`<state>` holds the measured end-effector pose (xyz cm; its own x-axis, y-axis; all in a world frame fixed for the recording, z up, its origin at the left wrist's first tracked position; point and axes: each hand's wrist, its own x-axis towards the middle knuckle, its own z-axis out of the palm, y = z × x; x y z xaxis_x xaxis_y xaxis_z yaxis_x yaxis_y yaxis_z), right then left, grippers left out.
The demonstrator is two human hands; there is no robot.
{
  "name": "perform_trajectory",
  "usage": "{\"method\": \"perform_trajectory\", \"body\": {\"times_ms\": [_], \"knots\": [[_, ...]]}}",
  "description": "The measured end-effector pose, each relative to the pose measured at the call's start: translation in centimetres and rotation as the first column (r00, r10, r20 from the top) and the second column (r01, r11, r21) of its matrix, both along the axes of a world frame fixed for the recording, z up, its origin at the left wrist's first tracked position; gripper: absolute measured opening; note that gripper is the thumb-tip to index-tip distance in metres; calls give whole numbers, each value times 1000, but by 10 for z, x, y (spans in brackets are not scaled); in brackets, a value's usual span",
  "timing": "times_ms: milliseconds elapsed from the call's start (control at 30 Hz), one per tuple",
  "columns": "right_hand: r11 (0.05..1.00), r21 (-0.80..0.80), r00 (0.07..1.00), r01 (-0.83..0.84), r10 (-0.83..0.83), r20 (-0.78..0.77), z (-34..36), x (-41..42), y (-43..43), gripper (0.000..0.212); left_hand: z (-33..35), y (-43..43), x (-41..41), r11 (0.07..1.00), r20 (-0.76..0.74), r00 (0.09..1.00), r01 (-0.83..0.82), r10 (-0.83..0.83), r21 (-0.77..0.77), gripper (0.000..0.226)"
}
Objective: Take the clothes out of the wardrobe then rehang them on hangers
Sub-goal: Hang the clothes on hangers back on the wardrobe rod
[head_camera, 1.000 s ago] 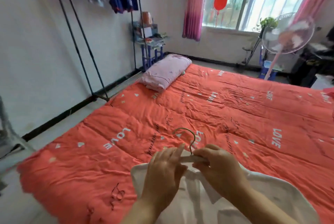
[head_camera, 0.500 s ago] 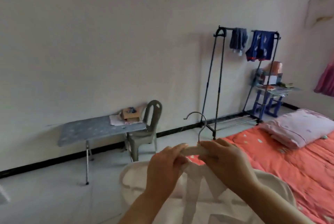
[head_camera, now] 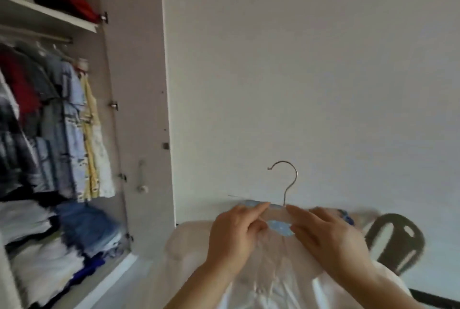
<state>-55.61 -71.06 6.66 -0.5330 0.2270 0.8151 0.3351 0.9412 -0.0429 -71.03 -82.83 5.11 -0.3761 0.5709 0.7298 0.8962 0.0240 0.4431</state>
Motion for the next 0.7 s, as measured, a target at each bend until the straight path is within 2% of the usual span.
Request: {"method": "perform_trajectory", "body": {"times_ms": [67, 267, 333, 433, 533, 700], "knots": [[994, 15, 994, -111, 111, -22, 11, -53, 21, 32, 8, 6, -40, 996, 28, 996, -81, 82, -25, 62], [923, 79, 925, -378, 380, -18, 34, -207, 45, 31, 23, -2, -159, 948, 49, 947, -317, 317, -7, 51], [890, 85, 893, -448, 451, -14, 35, -254, 44, 32, 25, -12, -195, 931, 63, 929, -364, 364, -17, 54], [848, 116, 854, -517, 521, -1, 39, -328, 40, 31, 27, -25, -253, 897, 65, 895, -442, 441, -1, 57], [822, 143, 832, -552, 555, 21, 42, -403, 30, 31, 27, -40, -317, 863, 45, 862, -506, 505, -2, 47], [770, 174, 784, -614, 620, 27, 60, -526, 4, 32, 40, -68, -424, 804, 59, 806, -592, 589, 60, 48]]}}
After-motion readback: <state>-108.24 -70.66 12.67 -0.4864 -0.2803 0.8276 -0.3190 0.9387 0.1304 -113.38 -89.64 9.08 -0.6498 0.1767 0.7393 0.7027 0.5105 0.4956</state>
